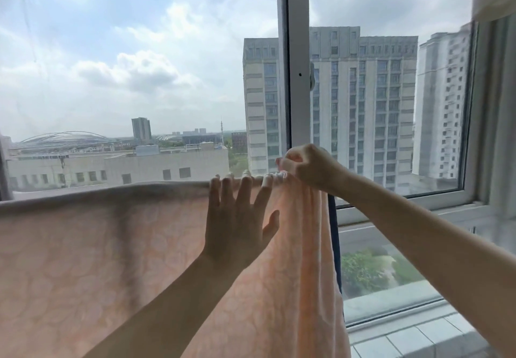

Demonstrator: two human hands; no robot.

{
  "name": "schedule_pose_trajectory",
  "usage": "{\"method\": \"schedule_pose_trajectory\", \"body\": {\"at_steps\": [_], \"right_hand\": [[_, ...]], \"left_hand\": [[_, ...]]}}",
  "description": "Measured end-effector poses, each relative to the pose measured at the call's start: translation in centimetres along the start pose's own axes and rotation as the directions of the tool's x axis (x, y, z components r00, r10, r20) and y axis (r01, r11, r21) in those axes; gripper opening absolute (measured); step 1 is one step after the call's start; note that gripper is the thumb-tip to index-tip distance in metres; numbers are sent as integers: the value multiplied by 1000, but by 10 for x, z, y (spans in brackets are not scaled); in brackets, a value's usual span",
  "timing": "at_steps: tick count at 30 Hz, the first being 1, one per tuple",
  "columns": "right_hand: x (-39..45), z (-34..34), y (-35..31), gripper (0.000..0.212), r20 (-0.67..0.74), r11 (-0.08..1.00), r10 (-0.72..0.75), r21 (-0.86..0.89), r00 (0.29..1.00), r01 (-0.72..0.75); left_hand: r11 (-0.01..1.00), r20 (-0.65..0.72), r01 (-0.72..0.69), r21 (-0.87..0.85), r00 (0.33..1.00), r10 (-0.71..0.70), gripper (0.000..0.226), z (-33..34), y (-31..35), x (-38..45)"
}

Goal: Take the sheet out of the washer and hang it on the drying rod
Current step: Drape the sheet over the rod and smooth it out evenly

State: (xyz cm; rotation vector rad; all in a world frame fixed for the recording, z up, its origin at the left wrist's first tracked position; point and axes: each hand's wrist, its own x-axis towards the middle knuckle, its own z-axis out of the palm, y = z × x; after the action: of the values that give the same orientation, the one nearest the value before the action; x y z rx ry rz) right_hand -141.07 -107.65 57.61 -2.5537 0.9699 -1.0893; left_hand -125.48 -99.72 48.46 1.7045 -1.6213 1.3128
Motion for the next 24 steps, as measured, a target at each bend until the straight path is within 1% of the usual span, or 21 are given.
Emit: {"method": "schedule_pose_trajectory", "body": {"at_steps": [1,2,3,6,8,10,12,15,17,19,24], "right_hand": [[4,2,-1,34,90,999,26,-34,996,-23],[6,4,-2,39,131,998,47,-51,990,-41],[8,6,-2,42,132,998,61,-38,989,-56],[8,12,-1,48,46,996,70,47,996,-72],[5,16,-3,44,0,996,76,56,997,-76],[4,19,-6,41,-58,996,92,16,994,-91],[5,21,-7,39,-164,994,100,-32,981,-106],[5,19,-3,35,-317,993,67,-67,946,-93],[2,15,5,31,-321,997,45,-45,946,-62],[0,10,13,26,-285,999,23,-33,958,-33],[0,2,22,20,-271,996,-42,-82,962,21]], "left_hand": [[1000,-9,-5,-3,1000,5,57,1,-1,-1],[1000,-20,-8,-5,1000,8,57,2,-3,-1],[1000,-30,-7,-4,1000,7,58,3,-5,-2],[1000,-39,8,4,999,-8,62,6,-8,-3],[1000,-42,9,15,999,-8,64,6,-8,-3],[1000,-57,2,29,998,-1,64,6,-9,-4],[999,-67,-7,41,998,10,65,6,-10,-5],[999,-63,-18,32,998,20,65,6,-7,-3],[999,-60,-23,21,998,25,64,5,-2,-2],[1000,-54,-18,16,998,19,63,3,3,-1],[999,0,34,34,999,-34,65,-4,18,6]]}}
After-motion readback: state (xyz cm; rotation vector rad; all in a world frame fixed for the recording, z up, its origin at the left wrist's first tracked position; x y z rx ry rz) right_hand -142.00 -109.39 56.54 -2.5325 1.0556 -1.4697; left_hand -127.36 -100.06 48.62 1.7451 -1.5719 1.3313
